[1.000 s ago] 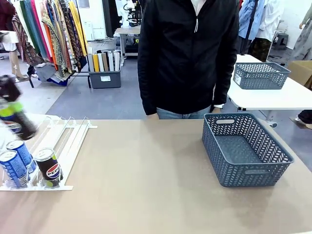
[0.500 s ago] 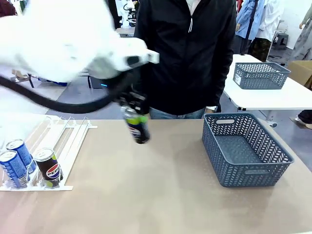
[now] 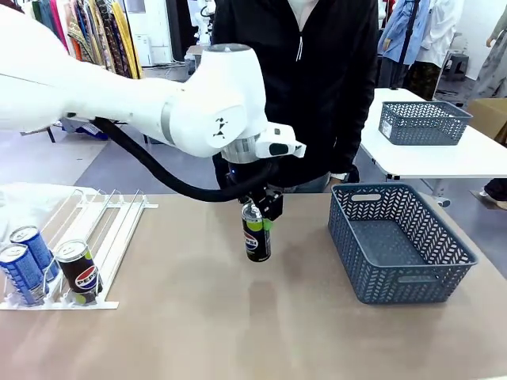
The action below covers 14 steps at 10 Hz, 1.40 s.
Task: Retrieve and store the cans from the dispenser.
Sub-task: Pick up one can from the Automatic Can Dispenser and place it in the middle of the table.
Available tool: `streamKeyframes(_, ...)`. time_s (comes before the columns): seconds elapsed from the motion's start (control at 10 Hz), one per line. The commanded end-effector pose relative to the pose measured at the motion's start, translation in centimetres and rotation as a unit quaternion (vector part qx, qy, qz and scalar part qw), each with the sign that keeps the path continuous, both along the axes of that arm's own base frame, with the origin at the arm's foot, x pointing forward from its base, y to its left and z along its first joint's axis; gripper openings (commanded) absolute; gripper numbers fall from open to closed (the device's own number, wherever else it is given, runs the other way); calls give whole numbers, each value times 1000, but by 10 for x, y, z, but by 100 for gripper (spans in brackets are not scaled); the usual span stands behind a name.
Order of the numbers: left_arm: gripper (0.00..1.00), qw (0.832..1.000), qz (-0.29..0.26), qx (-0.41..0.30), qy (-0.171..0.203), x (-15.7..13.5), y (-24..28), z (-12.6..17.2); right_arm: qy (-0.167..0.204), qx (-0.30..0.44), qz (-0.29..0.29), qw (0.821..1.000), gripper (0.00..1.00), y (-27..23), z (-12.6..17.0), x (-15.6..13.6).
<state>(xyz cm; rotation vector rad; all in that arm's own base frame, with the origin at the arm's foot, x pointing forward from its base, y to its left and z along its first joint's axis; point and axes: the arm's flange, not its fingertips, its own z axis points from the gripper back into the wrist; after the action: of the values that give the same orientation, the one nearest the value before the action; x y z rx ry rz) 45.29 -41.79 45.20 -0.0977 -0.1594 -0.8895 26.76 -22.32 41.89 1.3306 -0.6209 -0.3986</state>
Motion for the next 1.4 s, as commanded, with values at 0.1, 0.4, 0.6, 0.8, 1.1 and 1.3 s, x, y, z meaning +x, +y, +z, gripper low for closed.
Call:
streamKeyframes(0.1, 0, 1000, 2, 29, -11, -1, 0, 0, -5, 0, 4, 1000, 100, -2, 2, -1)
streamKeyframes(0.4, 0, 999, 3, 39, 7, 1, 2, -21, -5, 0, 4, 1000, 100, -2, 2, -1)
streamKeyframes(0.6, 0, 999, 0, 43, 13, 2, 1, -26, -5, 0, 4, 1000, 100, -2, 2, -1)
streamKeyframes(0.8, 69, 999, 3, 41, 21, 4, 1, -31, -5, 0, 4, 1000, 100, -2, 2, -1)
streamKeyframes(1.1, 100, 999, 5, 38, 12, 2, 6, -27, -5, 0, 4, 1000, 100, -2, 2, -1)
streamKeyframes(1.3, 100, 1000, 21, 12, -3, -2, 24, -2, -5, 0, 4, 1000, 100, -2, 2, -1)
